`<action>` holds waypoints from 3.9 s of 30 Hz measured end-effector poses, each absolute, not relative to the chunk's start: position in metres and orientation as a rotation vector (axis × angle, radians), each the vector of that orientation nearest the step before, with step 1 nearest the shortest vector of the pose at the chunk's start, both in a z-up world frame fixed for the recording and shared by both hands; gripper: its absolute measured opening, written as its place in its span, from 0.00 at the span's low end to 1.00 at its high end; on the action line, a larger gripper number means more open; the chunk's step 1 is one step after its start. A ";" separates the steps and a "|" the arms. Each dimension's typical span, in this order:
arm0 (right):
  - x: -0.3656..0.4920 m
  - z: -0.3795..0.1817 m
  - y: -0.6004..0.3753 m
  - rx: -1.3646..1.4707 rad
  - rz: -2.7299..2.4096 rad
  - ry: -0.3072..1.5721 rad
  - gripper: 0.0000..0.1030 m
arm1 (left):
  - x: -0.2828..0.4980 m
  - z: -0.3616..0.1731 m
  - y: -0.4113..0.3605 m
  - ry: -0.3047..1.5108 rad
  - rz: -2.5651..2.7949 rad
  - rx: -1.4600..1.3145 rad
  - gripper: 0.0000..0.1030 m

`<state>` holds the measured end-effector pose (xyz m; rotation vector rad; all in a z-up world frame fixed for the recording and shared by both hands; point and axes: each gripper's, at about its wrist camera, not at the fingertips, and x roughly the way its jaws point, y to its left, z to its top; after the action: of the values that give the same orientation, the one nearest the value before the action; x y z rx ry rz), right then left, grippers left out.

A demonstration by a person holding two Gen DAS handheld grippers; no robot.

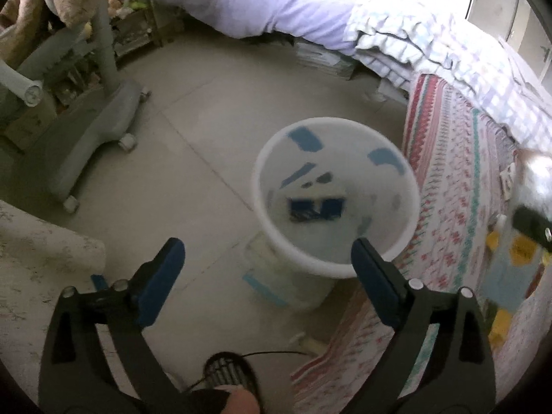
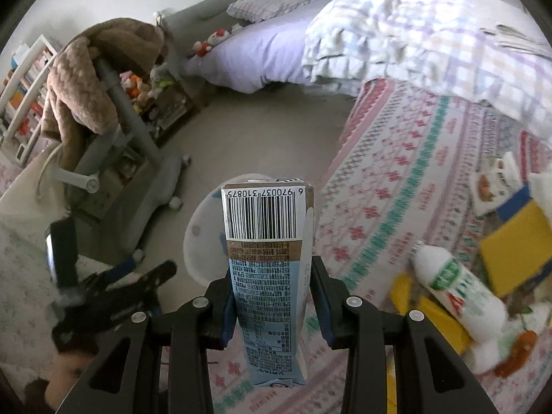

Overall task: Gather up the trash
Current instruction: 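Carry both items to the white wastebasket and open both tools to drop them, then move both tools back over the bed toward the yellow bag and orange toy, then grasp the yellow bag with the left tool while the right tool grasps the orange toy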

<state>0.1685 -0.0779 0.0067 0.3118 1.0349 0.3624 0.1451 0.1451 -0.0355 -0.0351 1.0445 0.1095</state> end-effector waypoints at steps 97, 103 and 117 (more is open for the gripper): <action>0.064 -0.027 -0.311 0.248 -0.092 1.195 0.75 | 0.108 -0.079 -0.120 1.254 -0.427 0.139 0.67; 0.072 -0.033 -0.302 0.229 -0.070 1.214 0.75 | 0.114 -0.074 -0.121 1.257 -0.448 0.114 0.49; 0.093 -0.043 -0.281 0.237 -0.006 1.219 0.74 | 0.112 -0.056 -0.079 1.237 -0.429 0.044 0.46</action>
<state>0.0929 -0.2806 -0.0433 0.2368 1.2191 -0.0055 0.1115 -0.0793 -0.0561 0.0438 1.2366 -0.4294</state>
